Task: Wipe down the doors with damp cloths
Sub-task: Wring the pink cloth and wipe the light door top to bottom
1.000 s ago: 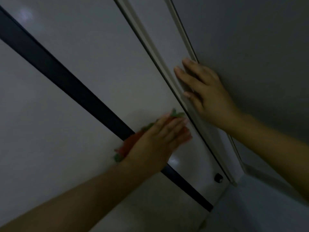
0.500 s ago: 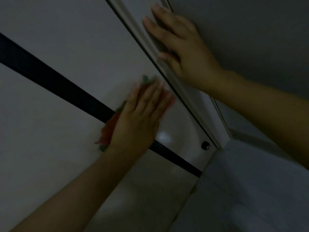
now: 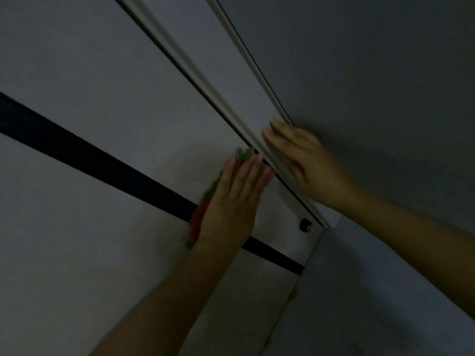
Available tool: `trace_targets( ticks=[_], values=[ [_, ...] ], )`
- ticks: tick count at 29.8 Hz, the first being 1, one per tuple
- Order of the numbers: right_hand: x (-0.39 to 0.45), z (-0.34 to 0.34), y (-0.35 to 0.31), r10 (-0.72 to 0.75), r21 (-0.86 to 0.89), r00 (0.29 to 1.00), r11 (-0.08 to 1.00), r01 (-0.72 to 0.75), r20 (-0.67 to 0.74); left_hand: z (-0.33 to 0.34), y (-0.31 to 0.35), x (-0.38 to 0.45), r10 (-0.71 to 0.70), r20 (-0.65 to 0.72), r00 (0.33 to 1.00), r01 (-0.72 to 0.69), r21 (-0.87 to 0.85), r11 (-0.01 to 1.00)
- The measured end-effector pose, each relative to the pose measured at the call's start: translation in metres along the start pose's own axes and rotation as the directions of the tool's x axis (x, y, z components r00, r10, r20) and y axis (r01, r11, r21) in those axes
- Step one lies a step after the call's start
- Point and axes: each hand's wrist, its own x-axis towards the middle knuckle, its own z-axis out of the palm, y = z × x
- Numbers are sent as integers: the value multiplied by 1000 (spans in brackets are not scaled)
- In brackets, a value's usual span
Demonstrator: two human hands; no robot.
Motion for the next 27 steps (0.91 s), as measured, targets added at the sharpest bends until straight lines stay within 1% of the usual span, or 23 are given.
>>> trace_targets(
  ticks=[3,6,10,13,15,19,21,23,25,27],
  values=[
    [-28,10,17,85,37,996,996,-86,31,11,34,13,98,41,994,-99,2,995],
    [-60,14,29,162,67,984,984,-167,74,25,73,22,201,48,978,-201,-13,980],
    [-81,15,30,244,69,963,965,-253,114,32,84,19,304,54,951,-307,72,949],
    [-83,21,25,280,84,954,953,-289,106,34,81,17,260,60,964,-265,99,959],
    [-86,25,23,310,89,945,943,-320,108,32,88,18,244,72,967,-249,79,965],
    [-96,32,27,320,73,932,939,-336,170,33,114,19,316,120,941,-327,89,941],
    [-102,36,30,328,79,925,934,-348,195,34,114,16,322,115,940,-332,87,939],
    [-105,42,29,338,122,919,922,-366,204,36,106,4,334,121,935,-345,80,935],
    [-107,47,29,350,165,914,908,-384,204,39,94,-18,303,90,949,-310,91,946],
    [-110,50,29,351,188,913,902,-389,205,43,82,-39,204,29,979,-205,35,978]
  ],
)
